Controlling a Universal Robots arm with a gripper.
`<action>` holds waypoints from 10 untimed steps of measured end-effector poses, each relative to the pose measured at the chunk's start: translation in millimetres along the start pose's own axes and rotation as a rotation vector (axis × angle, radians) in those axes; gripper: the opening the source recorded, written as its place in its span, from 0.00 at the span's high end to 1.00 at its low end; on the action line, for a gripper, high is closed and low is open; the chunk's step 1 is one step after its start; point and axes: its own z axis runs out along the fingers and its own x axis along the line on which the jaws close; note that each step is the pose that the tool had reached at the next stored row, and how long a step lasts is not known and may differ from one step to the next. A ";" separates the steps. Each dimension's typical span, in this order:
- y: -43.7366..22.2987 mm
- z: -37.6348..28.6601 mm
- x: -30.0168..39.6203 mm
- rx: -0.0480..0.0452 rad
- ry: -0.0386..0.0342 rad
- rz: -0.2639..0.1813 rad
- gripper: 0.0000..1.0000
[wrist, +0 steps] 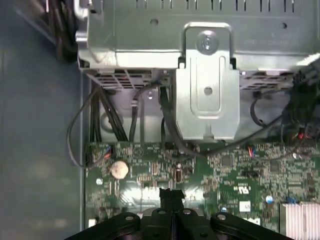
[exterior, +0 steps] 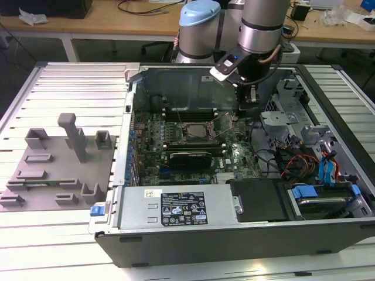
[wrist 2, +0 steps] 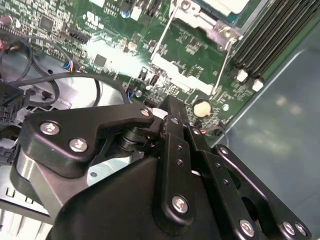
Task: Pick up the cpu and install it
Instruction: 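Close the cpu cover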
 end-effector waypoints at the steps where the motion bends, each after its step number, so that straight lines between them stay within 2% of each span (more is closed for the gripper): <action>1: 1.8 1.6 0.0 0.0025 0.0000 0.000 0.89; 5: 5.9 10.7 -0.5 0.0174 -0.0001 -0.001 0.89; 10: 6.5 19.8 -0.7 0.0338 -0.0001 -0.001 0.89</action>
